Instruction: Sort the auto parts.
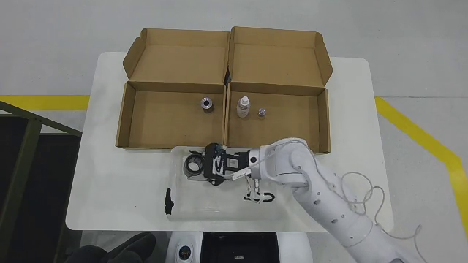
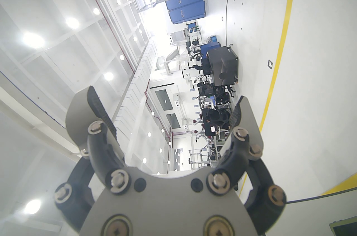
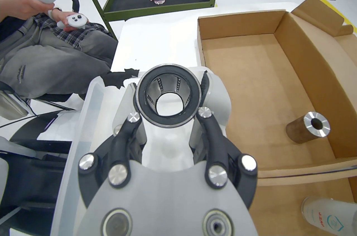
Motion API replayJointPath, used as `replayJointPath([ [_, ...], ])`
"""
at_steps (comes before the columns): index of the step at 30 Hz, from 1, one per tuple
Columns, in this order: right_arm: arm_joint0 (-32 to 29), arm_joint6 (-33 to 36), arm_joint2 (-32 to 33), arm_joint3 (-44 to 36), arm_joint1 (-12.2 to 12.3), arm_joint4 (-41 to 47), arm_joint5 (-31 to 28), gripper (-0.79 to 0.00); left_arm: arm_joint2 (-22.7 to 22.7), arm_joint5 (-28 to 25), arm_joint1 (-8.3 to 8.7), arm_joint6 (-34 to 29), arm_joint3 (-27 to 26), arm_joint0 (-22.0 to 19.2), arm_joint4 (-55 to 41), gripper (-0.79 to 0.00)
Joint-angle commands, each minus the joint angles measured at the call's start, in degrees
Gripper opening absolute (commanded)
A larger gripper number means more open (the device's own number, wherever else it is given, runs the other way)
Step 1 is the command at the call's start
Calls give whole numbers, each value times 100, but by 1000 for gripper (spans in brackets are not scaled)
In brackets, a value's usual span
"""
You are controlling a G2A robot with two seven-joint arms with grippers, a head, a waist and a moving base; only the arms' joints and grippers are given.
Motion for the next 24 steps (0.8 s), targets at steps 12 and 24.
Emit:
replayJointPath([
  [12, 286, -221, 317, 189, -12, 915, 385, -785, 0, 0, 0, 0, 0, 0, 0, 0],
  [24, 549, -300, 263, 395, -75, 1257, 733, -785, 0, 0, 0, 0, 0, 0, 0, 0],
])
